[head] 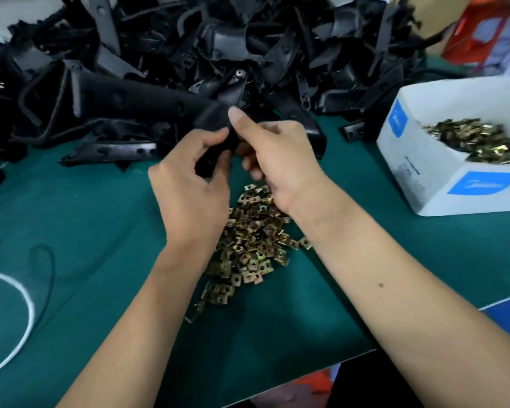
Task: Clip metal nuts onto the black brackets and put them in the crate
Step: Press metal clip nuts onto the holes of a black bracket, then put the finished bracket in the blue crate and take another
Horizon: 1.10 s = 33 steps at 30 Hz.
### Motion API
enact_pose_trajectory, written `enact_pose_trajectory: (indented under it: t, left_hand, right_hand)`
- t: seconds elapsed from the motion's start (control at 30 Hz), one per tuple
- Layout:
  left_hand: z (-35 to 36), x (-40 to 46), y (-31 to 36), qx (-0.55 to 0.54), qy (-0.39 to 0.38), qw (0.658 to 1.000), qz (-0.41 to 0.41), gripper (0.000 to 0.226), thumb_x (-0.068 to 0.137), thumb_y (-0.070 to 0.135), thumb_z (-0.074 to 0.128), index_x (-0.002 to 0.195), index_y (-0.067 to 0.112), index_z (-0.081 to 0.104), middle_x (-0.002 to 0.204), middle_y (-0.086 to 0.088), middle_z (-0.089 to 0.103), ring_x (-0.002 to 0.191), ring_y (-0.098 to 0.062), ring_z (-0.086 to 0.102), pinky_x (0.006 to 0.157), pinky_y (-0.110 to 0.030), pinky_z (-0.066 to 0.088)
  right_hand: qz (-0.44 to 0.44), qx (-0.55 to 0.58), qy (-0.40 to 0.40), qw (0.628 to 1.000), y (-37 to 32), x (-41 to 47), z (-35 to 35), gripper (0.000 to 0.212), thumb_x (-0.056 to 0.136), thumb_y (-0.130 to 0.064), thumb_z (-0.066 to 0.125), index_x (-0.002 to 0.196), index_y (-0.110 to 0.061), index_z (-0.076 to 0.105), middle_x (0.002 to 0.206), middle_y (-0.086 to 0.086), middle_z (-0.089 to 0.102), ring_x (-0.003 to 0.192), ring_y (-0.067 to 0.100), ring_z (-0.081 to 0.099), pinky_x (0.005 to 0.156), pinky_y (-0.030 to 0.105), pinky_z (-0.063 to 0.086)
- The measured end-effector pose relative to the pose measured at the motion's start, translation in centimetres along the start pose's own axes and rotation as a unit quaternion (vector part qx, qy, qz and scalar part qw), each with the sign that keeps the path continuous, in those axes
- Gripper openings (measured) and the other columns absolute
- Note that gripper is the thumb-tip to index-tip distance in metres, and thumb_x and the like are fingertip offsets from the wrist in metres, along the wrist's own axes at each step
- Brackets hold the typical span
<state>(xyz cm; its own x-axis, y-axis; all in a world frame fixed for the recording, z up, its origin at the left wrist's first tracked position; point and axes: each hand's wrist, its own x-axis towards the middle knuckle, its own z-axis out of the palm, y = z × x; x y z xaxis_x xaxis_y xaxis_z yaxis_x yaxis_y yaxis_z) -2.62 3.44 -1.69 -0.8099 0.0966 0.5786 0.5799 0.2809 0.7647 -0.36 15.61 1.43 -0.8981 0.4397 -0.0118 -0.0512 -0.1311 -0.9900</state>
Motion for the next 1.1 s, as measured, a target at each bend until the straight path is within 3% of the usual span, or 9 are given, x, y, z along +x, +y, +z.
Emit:
enact_pose_trajectory:
  t: [0.17,0.27,0.37,0.43,0.53,0.67,0.77,0.97,1.1]
  left_hand:
    - [4.8,-0.2,6.2,0.037,0.038,0.988,0.143,0.026,0.088,0.007,0.069,0.114,0.013,0.067,0.091,0.014,0.068,0.085,-0.002,0.067,0.075,-0.019,0.053]
    - [9.3,-1.7,11.6,0.02,-0.004,0.983,0.182,0.022,0.081,0.004,0.059,0.102,0.007,0.064,0.077,0.01,0.057,0.069,-0.014,0.054,0.064,-0.033,0.045]
    - [14.3,-4.8,17.7,0.01,-0.107,0.958,0.267,0.026,0.084,0.02,0.043,0.095,0.006,0.062,0.068,0.012,0.049,0.062,-0.026,0.053,0.058,-0.032,0.023]
    - [17.8,-7.6,21.2,0.008,-0.204,0.936,0.288,0.028,0.086,0.02,0.04,0.101,0.009,0.061,0.069,0.001,0.058,0.067,-0.038,0.059,0.06,-0.038,0.027]
    - [22.6,-12.8,24.2,-0.028,-0.329,0.898,0.292,0.021,0.086,0.002,0.056,0.105,0.01,0.058,0.072,-0.01,0.059,0.069,-0.044,0.058,0.055,-0.044,0.034]
    - [27.8,-21.3,24.4,-0.039,-0.522,0.807,0.274,0.021,0.091,0.004,0.061,0.109,0.014,0.056,0.087,-0.015,0.068,0.081,-0.043,0.063,0.059,-0.044,0.036]
    - [30.8,-26.6,21.5,0.022,-0.629,0.734,0.254,0.022,0.091,0.005,0.061,0.111,0.015,0.056,0.103,-0.016,0.068,0.096,-0.042,0.065,0.075,-0.049,0.049]
    - [32.1,-32.7,15.2,0.123,-0.719,0.652,0.208,0.037,0.09,0.015,0.069,0.126,0.017,0.059,0.126,-0.014,0.054,0.119,-0.037,0.057,0.097,-0.047,0.05]
    - [32.5,-33.0,13.5,0.193,-0.725,0.631,0.197,0.036,0.093,0.017,0.067,0.128,0.016,0.059,0.13,-0.014,0.048,0.121,-0.037,0.053,0.099,-0.047,0.049]
  right_hand:
    - [-0.004,0.116,0.085,0.99,-4.1,-2.2,-5.4,0.04,0.094,-0.025,0.076,0.061,-0.011,0.058,0.055,0.0,0.053,0.044,0.009,0.043,0.038,0.021,0.031]
    - [-0.047,0.181,0.121,0.975,-5.8,-4.8,-11.5,0.041,0.101,-0.022,0.066,0.064,-0.014,0.053,0.055,-0.001,0.048,0.044,0.006,0.039,0.039,0.018,0.029]
    - [-0.093,0.242,0.199,0.945,-6.5,-8.5,-18.9,0.042,0.106,-0.022,0.058,0.065,-0.014,0.05,0.052,-0.004,0.043,0.042,0.004,0.034,0.039,0.016,0.027]
    - [-0.127,0.261,0.27,0.918,-6.3,-11.4,-24.1,0.039,0.106,-0.02,0.058,0.067,-0.012,0.054,0.052,-0.005,0.046,0.042,0.003,0.035,0.039,0.015,0.026]
    - [-0.135,0.249,0.376,0.882,-4.0,-15.8,-31.2,0.038,0.103,-0.024,0.061,0.066,-0.02,0.051,0.056,-0.005,0.039,0.05,0.007,0.031,0.051,0.021,0.023]
    - [-0.065,0.302,0.444,0.841,2.2,-21.3,-38.5,0.022,0.106,-0.032,0.052,0.086,-0.022,0.055,0.068,-0.005,0.049,0.063,0.008,0.051,0.064,0.022,0.043]
    - [0.017,0.369,0.461,0.807,8.1,-23.9,-41.4,0.028,0.108,-0.027,0.044,0.086,-0.017,0.057,0.056,-0.005,0.06,0.053,0.007,0.06,0.062,0.023,0.049]
    - [0.157,0.427,0.557,0.695,18.6,-26.6,-44.4,0.025,0.11,-0.023,0.046,0.119,-0.003,0.058,0.092,0.018,0.069,0.076,0.028,0.068,0.05,0.034,0.06]
    - [0.252,0.382,0.59,0.665,22.3,-27.1,-44.8,0.044,0.105,-0.022,0.058,0.145,-0.005,0.049,0.149,0.018,0.049,0.134,0.035,0.052,0.104,0.044,0.051]
